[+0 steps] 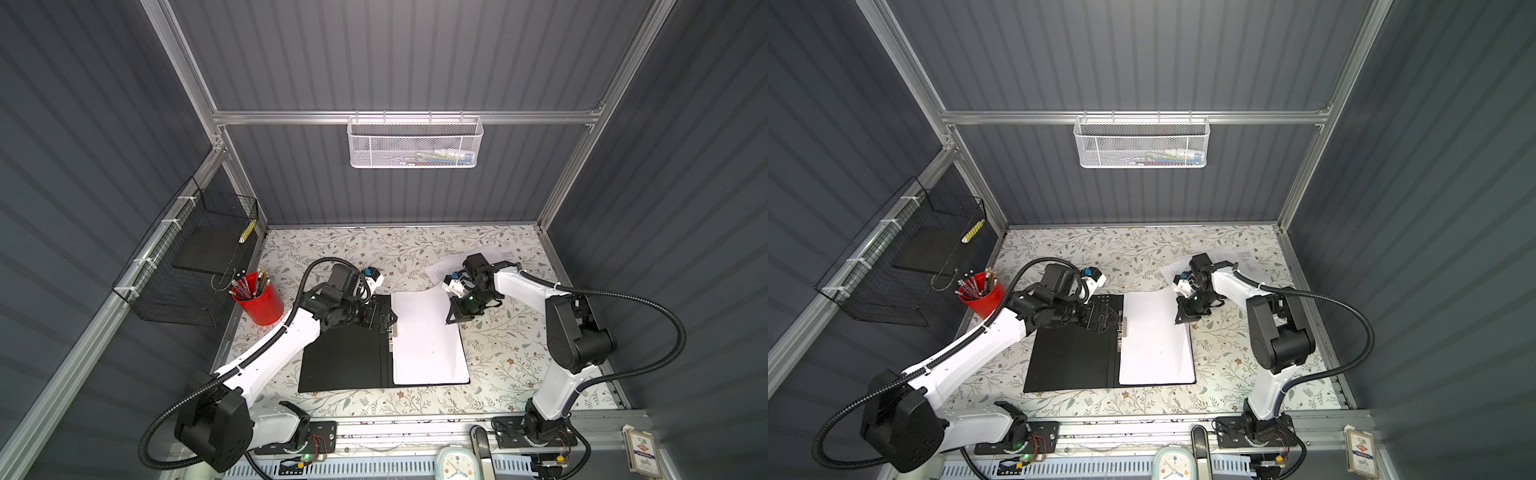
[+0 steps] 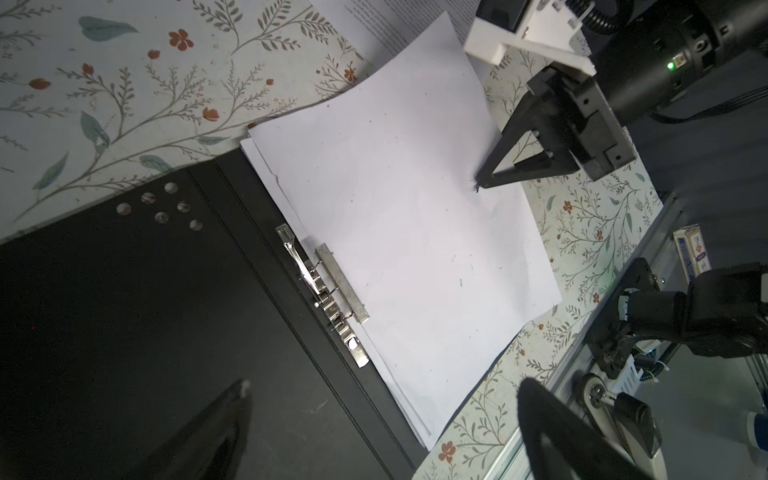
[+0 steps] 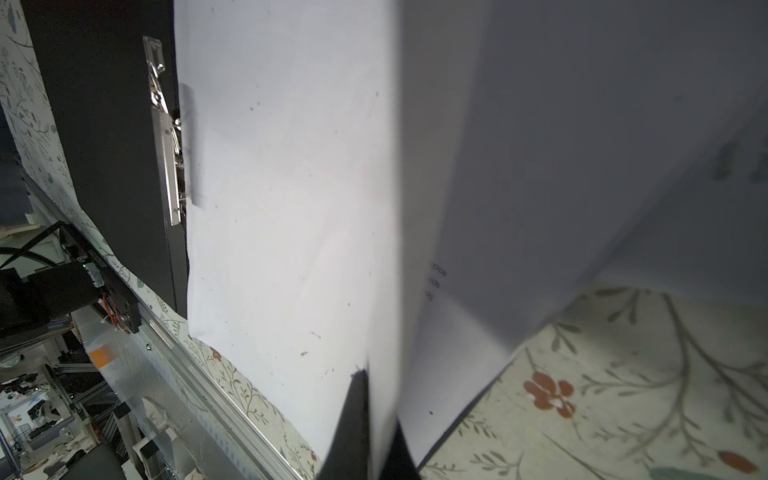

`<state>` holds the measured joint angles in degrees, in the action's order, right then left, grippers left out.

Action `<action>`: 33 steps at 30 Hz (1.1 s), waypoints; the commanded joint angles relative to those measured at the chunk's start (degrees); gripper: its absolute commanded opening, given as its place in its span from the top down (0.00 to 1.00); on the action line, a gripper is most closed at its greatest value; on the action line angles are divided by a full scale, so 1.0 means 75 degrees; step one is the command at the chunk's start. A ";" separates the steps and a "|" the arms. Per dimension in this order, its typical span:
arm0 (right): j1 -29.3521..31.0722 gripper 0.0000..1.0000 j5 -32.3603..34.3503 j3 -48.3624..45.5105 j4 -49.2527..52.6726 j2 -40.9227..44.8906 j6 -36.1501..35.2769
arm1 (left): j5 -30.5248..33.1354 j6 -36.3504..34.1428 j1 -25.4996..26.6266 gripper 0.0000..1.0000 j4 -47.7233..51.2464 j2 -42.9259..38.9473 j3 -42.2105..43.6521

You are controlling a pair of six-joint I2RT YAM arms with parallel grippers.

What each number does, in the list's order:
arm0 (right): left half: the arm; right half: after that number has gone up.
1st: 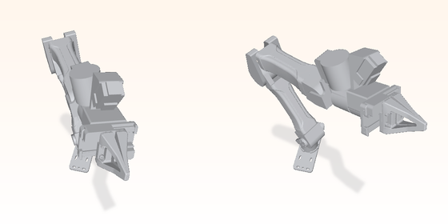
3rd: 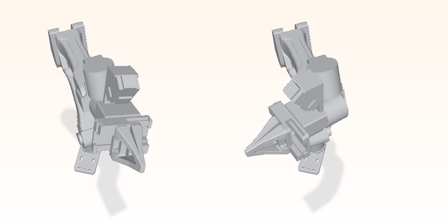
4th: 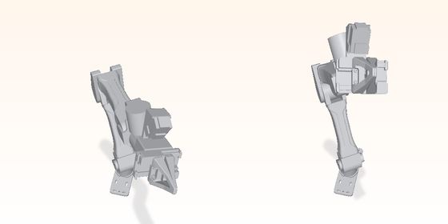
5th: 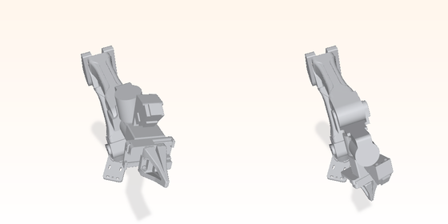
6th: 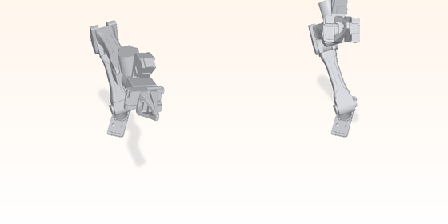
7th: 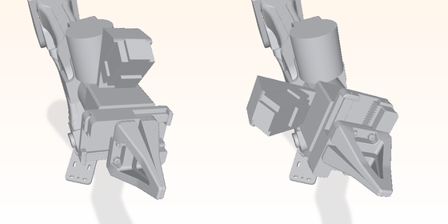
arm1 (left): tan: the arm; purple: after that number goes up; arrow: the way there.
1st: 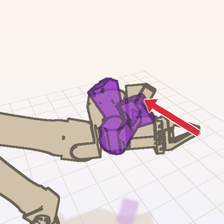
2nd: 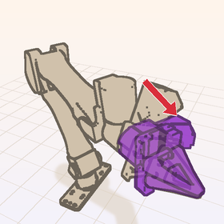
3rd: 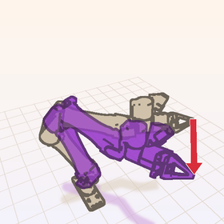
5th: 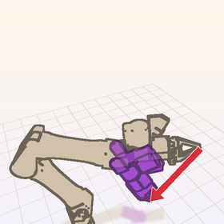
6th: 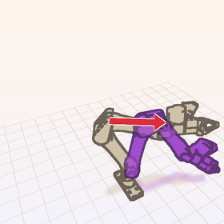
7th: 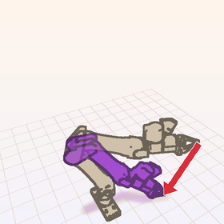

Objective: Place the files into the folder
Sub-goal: 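Press the sheet edge against the metal clip with the right gripper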

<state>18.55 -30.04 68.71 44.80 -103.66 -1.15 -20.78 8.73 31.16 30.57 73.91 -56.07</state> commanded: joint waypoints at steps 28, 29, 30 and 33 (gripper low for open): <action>0.0152 0.99 -0.0308 -0.0056 -0.0111 -0.0253 0.0112 | -0.0273 -0.0074 0.0003 0.00 0.0166 0.0036 0.0010; 0.0152 0.98 -0.0297 -0.0060 -0.0109 -0.0250 0.0130 | -0.0270 -0.0074 0.0006 0.00 0.0177 0.0051 0.0011; 0.0152 0.97 -0.0273 -0.0057 -0.0086 -0.0261 0.0147 | -0.0283 -0.0073 0.0006 0.00 0.0171 0.0040 0.0005; 0.0152 0.91 -0.0142 -0.0001 -0.0001 -0.0294 0.0193 | -0.0263 -0.0066 0.0006 0.00 0.0178 0.0036 -0.0012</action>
<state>19.44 -31.48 68.66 43.70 -104.57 0.08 -21.74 8.71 31.16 30.83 73.91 -56.05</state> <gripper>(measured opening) 0.082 0.997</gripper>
